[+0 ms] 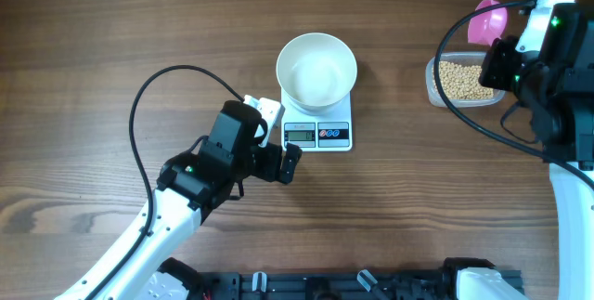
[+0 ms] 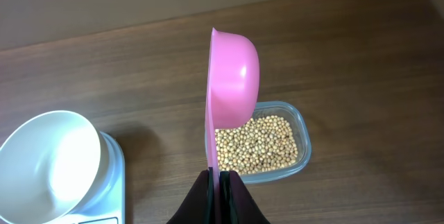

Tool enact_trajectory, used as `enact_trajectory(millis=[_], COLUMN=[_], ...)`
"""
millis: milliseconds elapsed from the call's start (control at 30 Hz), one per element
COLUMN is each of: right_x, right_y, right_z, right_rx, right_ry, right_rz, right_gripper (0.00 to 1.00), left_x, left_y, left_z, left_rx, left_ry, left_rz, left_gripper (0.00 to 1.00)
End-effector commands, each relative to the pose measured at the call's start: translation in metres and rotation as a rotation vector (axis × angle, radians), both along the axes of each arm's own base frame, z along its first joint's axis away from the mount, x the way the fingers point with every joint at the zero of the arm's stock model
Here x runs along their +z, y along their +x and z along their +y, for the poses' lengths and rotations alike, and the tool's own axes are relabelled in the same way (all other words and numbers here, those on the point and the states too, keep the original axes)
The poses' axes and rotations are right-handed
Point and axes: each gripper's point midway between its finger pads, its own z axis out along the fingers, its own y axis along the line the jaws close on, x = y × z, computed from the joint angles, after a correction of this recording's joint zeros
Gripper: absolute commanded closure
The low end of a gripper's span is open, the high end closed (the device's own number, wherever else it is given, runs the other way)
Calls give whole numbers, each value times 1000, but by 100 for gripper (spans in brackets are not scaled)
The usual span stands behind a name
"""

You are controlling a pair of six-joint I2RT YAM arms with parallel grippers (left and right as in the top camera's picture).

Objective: Scoop item into bowl and weigh 150g on scale

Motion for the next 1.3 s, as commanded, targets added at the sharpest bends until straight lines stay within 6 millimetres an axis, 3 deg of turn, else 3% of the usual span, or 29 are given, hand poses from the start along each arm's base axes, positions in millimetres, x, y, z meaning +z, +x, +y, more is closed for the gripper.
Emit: enact_trajectory(millis=[0, 667, 800, 1100, 1267], right_x=[2, 2, 2, -10, -26], right_y=[3, 2, 3, 9, 16], right_z=[-3, -4, -10, -18, -27], right_rx=[-20, -22, -6, -23, 49], right_ry=[6, 0, -65, -116, -253], right_rz=[-9, -8, -1, 43, 117], right_gripper=[96, 96, 96, 96, 96], left_x=[8, 8, 8, 8, 8], left_y=[5, 5, 5, 5, 5], left_z=[-4, -3, -3, -3, -3], left_rx=[-11, -11, -11, -11, -11], left_ry=[-2, -1, -1, -1, -1], left_rz=[-26, -26, -26, -26, -26], left_gripper=[0, 0, 0, 0, 0])
